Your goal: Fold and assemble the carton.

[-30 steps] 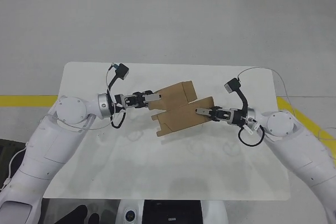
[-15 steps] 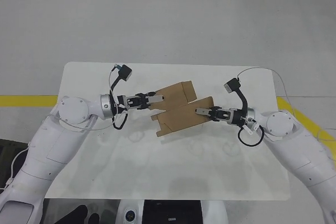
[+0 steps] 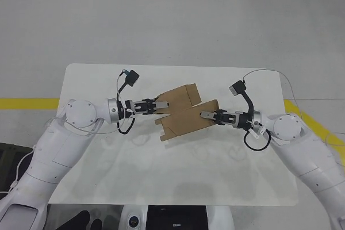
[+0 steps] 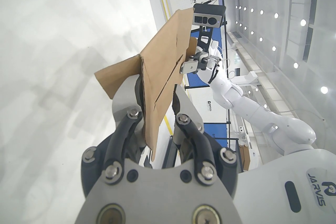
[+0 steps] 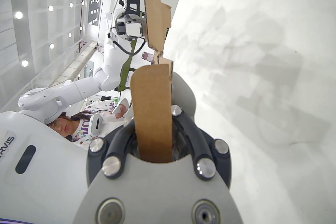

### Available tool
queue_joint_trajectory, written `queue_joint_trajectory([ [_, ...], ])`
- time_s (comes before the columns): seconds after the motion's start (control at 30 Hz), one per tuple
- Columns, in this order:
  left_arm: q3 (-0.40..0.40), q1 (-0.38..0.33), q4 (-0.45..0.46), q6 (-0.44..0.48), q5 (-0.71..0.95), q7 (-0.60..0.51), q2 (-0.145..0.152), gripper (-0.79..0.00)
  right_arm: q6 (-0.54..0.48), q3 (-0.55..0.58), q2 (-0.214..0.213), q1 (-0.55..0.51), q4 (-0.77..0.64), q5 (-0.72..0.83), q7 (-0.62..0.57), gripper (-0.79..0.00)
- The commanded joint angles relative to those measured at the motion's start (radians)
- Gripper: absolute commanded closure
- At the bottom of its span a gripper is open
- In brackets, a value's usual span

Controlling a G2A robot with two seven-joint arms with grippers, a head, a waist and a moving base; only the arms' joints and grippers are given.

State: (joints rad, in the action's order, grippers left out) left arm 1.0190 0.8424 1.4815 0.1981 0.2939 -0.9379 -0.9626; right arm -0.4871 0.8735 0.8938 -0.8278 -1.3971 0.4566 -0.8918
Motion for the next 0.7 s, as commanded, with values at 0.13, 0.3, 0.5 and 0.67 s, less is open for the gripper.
queue_joint_trajectory([
  [0.13,-0.004,-0.005,-0.010,0.000,-0.003,-0.004,-0.006,0.000,0.003,0.015,0.004,-0.009,-0.005,-0.009,-0.005,0.000],
  [0.3,0.000,-0.006,-0.014,0.009,0.010,-0.015,-0.010,0.000,0.008,0.026,0.009,-0.017,-0.004,-0.010,-0.013,-0.360],
  [0.5,0.028,-0.001,-0.004,0.030,0.025,-0.042,-0.007,0.000,0.003,0.064,0.006,-0.033,0.013,-0.051,0.004,-0.785],
  [0.67,0.056,0.007,0.018,0.063,-0.003,-0.095,0.001,0.000,-0.042,0.149,-0.015,-0.066,-0.037,-0.130,0.018,-0.785],
])
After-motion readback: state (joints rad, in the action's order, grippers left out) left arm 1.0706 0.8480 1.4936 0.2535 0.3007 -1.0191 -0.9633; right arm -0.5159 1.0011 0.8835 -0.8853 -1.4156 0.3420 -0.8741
